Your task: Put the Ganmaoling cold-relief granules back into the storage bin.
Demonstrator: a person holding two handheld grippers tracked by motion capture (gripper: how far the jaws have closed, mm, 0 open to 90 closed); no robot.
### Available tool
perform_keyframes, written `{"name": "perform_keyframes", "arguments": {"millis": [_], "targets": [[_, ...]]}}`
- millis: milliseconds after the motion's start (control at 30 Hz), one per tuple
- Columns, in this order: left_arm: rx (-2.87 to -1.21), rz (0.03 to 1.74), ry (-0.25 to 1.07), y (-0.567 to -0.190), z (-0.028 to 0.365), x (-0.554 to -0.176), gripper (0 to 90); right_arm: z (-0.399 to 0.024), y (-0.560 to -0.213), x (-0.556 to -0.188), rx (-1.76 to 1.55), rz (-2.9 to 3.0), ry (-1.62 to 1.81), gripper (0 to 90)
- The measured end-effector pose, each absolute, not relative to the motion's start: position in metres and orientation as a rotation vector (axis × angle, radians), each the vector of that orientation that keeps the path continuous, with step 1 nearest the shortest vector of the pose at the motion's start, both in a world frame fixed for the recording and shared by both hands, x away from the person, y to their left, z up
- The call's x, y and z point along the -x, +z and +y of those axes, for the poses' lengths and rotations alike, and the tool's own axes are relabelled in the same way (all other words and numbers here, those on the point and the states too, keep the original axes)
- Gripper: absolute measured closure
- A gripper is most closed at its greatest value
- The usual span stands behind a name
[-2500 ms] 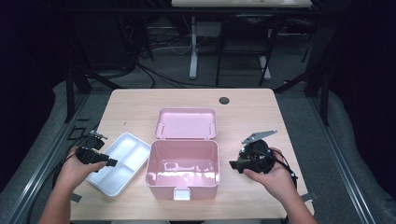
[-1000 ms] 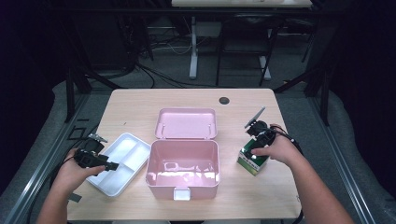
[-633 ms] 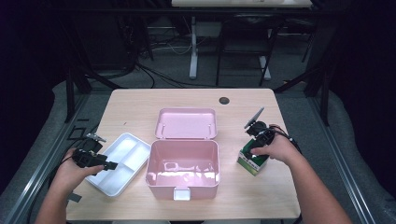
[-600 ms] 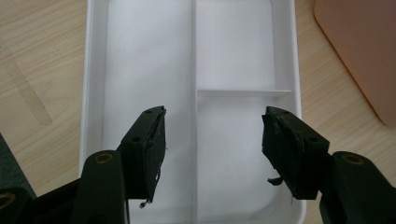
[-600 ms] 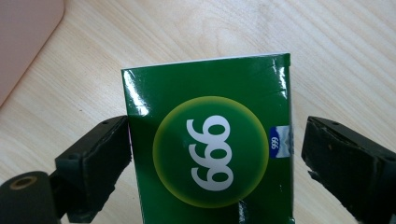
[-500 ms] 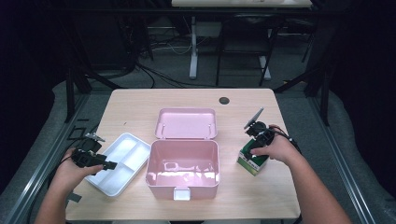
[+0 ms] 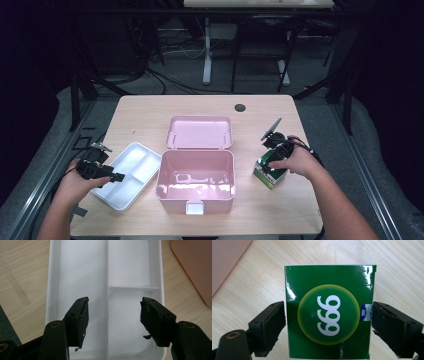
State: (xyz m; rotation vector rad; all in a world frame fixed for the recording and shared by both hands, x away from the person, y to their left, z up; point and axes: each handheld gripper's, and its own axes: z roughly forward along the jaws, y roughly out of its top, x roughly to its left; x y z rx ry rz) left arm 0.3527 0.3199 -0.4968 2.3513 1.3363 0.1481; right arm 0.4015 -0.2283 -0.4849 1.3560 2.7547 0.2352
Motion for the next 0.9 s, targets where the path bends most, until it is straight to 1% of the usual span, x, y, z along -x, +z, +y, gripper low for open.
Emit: {"name": "perform_keyframes", "arguments": {"millis": [900], "targets": [[-2.353, 1.331, 0.148, -0.4958, 0.3196, -0.3522, 40.0, -0.2253, -0.4849, -0.4014, -1.364, 2.779, 0.159, 15.7]]}}
